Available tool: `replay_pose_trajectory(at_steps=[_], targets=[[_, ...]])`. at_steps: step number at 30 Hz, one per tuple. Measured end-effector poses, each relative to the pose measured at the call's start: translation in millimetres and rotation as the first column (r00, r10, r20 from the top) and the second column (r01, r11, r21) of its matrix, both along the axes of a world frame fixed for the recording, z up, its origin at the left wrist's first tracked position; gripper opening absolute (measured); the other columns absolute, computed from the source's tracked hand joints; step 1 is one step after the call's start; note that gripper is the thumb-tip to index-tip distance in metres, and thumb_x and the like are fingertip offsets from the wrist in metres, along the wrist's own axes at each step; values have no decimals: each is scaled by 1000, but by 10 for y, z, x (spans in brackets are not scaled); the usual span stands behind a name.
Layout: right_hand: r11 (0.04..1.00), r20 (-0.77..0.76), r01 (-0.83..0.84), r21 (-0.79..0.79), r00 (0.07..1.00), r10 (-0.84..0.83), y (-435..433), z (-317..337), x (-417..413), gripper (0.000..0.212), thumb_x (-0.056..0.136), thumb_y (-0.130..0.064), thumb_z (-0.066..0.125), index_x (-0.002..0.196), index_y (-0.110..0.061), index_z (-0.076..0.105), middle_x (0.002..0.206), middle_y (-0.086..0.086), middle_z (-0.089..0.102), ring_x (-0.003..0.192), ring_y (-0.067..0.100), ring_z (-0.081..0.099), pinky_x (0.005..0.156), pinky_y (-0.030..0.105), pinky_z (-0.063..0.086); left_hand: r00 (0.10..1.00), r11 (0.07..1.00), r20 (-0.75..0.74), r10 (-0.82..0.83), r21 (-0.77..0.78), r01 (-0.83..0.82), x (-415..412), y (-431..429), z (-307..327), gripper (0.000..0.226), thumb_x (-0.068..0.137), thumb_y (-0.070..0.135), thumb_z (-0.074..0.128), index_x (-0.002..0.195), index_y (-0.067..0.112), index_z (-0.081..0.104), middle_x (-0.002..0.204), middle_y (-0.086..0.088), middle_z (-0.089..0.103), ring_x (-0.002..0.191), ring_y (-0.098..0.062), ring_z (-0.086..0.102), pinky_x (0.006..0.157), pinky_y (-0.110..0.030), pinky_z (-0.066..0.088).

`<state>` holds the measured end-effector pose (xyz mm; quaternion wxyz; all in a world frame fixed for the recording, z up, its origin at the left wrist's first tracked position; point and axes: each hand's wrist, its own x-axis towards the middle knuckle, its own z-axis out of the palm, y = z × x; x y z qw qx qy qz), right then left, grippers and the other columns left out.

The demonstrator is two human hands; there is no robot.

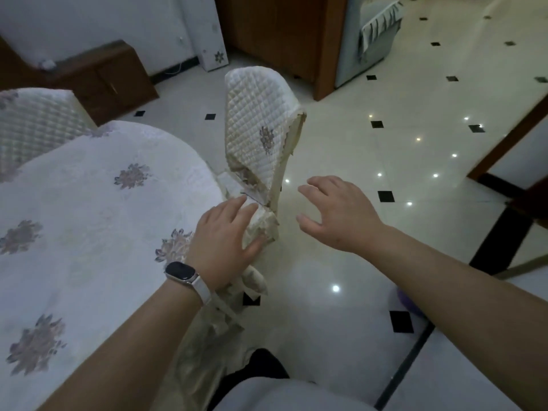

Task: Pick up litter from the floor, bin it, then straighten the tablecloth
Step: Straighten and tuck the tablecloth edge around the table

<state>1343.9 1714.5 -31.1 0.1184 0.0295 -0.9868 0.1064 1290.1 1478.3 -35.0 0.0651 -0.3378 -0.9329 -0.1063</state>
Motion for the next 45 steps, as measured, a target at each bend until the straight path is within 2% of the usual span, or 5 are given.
replay_pose_trajectory(at_steps=[6,14,22,27,45], targets=[[1000,17,20,21,1000,-21,495,-119,-688,56,84,-50,51,125,-13,59,128,9,58,117,29,52,93,42,43,999,999,2,-40,-14,40,-799,530,-192,56,85,45,62,134,20,51,141,-7,50,126,-29,48,103,-45,38],[996,66,64,68,995,-69,1181,-163,-1903,56,85,-49,54,127,-13,58,131,11,56,119,31,51,93,43,43,990,996,103,-92,3,92,-2194,1367,-388,60,86,54,45,135,21,49,141,-6,50,125,-29,48,102,-46,38],[987,17,138,78,990,-139,1875,-3,-2850,55,85,-48,54,128,-13,58,132,11,57,120,30,51,94,42,42,979,980,67,-194,68,189,-3366,2229,-256,54,87,48,53,132,19,53,139,-9,52,124,-31,49,100,-47,40],[984,-25,170,61,985,-168,2489,-7,-3319,54,85,-47,56,127,-13,59,132,10,56,121,31,50,94,42,42,970,971,67,-233,77,228,-3842,2780,-212,59,87,51,41,132,17,55,139,-11,52,124,-33,49,101,-49,42],[994,9,-103,17,995,103,5123,-15,-5462,55,87,-49,53,130,-15,56,134,9,55,123,29,48,98,42,40,997,997,-20,77,-17,-78,-5506,5144,-90,55,87,44,59,136,20,48,142,-7,49,129,-28,45,104,-50,37]])
